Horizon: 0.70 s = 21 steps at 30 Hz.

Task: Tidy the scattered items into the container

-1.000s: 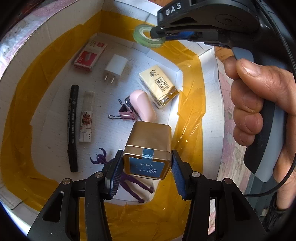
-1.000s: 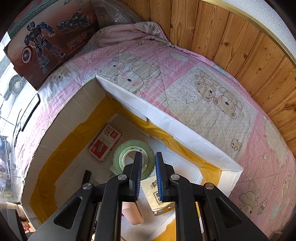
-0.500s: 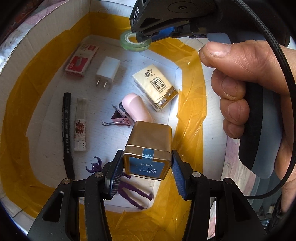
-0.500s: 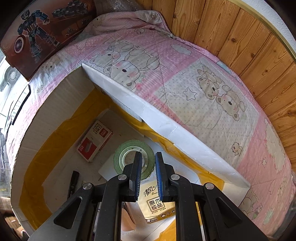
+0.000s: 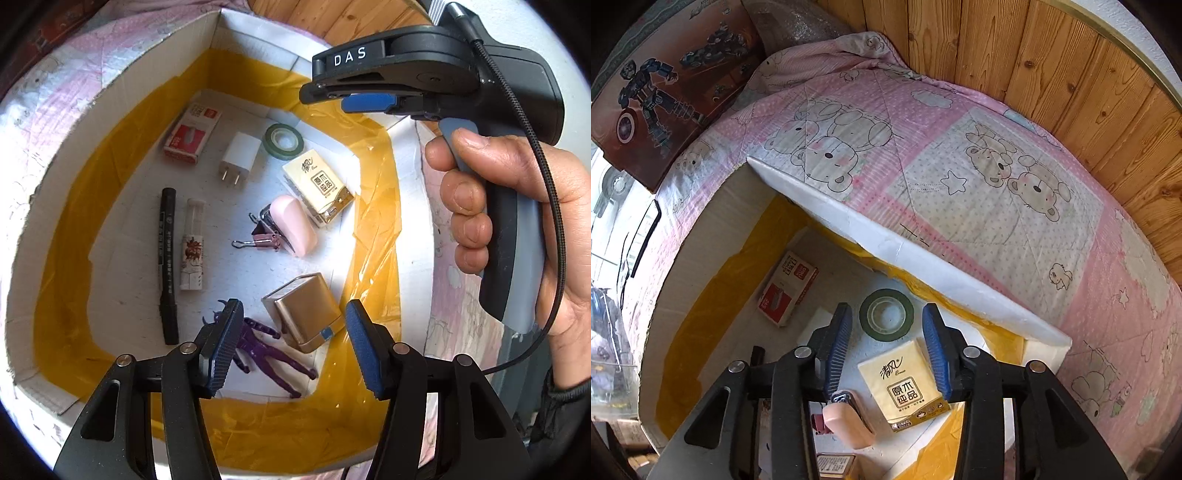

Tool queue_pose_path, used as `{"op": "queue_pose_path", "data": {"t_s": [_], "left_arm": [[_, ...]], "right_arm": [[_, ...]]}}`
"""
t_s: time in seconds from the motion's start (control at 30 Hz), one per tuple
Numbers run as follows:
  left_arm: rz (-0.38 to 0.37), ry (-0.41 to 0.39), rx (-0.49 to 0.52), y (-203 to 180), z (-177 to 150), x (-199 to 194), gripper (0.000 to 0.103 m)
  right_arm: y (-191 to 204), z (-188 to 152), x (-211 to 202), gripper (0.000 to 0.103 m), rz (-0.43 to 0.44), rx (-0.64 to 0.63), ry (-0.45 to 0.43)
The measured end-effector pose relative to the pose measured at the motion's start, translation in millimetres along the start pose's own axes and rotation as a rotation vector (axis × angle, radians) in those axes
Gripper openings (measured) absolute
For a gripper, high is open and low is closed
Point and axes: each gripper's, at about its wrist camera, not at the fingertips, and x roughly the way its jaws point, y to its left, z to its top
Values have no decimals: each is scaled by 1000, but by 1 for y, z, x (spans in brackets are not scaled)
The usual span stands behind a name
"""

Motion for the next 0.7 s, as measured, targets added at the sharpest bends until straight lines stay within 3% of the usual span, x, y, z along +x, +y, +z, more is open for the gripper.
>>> {"op": "queue_pose_path", "data": {"t_s": [0.2, 0.37, 0.57, 0.7], "left_arm": [[103, -101, 105, -6, -38, -41, 60], [159, -165, 147, -5, -42, -60, 60], [189, -227, 170, -7, -69, -80, 60], [207, -266, 199, -13, -86, -94, 60]], "right_arm": [[17, -21, -25, 52, 12, -31, 0], [32, -52, -48, 58, -4, -82, -4], [46, -96, -84, 59, 22, -134, -28], [56, -131, -106, 59, -11, -214, -40]]}}
